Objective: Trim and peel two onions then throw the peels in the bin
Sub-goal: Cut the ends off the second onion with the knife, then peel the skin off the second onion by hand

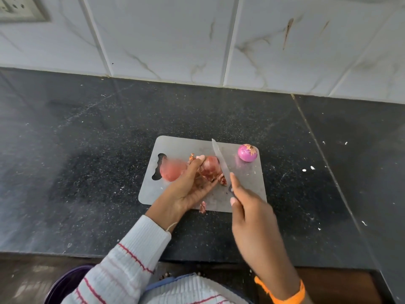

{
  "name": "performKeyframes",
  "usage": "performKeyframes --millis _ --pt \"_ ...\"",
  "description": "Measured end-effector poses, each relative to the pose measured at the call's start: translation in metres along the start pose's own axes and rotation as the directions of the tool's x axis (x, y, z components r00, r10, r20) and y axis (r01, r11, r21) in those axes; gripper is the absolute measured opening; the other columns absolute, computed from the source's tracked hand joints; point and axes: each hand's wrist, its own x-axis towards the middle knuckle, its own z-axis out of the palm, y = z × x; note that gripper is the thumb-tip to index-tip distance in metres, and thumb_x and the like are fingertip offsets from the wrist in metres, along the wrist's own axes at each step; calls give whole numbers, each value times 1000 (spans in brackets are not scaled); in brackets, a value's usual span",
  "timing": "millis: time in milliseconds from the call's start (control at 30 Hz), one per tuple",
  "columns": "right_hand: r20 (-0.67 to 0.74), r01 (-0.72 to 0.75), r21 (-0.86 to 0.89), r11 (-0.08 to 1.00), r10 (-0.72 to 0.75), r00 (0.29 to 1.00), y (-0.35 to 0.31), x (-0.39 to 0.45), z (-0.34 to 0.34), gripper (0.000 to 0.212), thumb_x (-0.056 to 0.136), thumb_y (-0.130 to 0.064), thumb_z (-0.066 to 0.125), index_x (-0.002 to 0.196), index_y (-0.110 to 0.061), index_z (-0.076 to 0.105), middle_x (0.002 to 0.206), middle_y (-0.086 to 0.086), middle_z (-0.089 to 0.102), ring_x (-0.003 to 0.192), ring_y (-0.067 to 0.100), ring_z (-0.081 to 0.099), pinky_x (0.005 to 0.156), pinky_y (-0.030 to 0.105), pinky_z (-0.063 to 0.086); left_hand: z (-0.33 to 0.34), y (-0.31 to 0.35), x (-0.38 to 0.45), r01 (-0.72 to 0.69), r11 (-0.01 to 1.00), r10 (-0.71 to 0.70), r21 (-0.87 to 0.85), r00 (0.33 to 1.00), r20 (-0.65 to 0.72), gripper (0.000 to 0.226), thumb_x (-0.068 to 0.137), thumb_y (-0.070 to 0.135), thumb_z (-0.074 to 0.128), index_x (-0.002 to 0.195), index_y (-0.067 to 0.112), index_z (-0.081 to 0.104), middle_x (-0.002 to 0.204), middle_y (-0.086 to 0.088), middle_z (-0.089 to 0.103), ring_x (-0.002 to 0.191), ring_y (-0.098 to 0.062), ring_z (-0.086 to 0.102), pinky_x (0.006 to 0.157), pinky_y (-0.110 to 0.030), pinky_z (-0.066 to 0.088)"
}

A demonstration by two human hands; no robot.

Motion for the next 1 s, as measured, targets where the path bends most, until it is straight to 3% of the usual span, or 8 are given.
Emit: performKeyframes --millis 67,133,300,433,567,733,833,1000 --pt "13 -13 58 998 12 1000 5 14 -9 46 97 -14 41 141 -26 36 110 -7 63 85 -2 49 71 10 37 -4 2 -1 -9 997 8 72 1000 13 62 61 29 77 115 4 57 88 -14 70 89 -24 67 63 -32 58" --pt "-8 -12 57 998 13 1000 10 27 -12 45 98 -15 39 141 -25 37 90 -12 57 74 -3 46 65 9 36 -6 1 0 16 997 -18 79 999 26 71 59 32 78 120 4 56 98 -16 68 89 -23 68 62 -30 57" --pt "-106 -80 -342 936 46 993 35 56 14 52 97 -15 36 148 -18 21 118 7 55 99 27 57 69 33 38 -6 5 -1 24 991 -24 134 1000 -1 49 83 36 63 116 1 56 93 -18 66 79 -20 64 58 -26 57" --pt "-85 -115 -425 898 87 993 54 69 37 46 91 -12 45 137 -12 38 121 11 53 103 30 55 76 37 45 -6 5 -2 6 978 -5 207 1000 -5 42 87 38 56 112 4 58 85 -13 68 69 -16 65 56 -24 56" --pt "-117 -52 -308 950 16 993 63 71 41 33 90 -8 46 122 -9 54 114 13 57 106 33 51 83 38 42 -8 5 -2 -24 946 27 322 1000 -6 42 89 46 50 106 9 61 80 -8 71 61 -10 67 59 -22 53" --pt "-13 29 201 979 -27 1000 51 65 27 48 87 -9 59 132 -21 48 125 -4 50 111 5 49 94 20 42 -6 1 -3 -73 907 64 416 997 38 49 94 47 39 115 8 59 92 -11 70 73 -12 65 65 -21 51" --pt "31 15 351 936 -27 999 47 59 38 57 80 -11 69 130 -24 47 123 -6 52 111 5 53 93 21 48 -2 -4 -6 -133 865 103 484 991 89 47 96 44 35 107 7 62 78 -8 73 69 -12 68 63 -21 54" --pt "-30 -25 433 901 42 999 44 55 43 43 80 -8 69 116 -24 53 112 -5 61 102 6 58 88 19 49 0 -7 -14 -313 605 250 732 948 198 30 97 41 38 91 24 62 81 1 72 82 -12 68 84 -33 55"
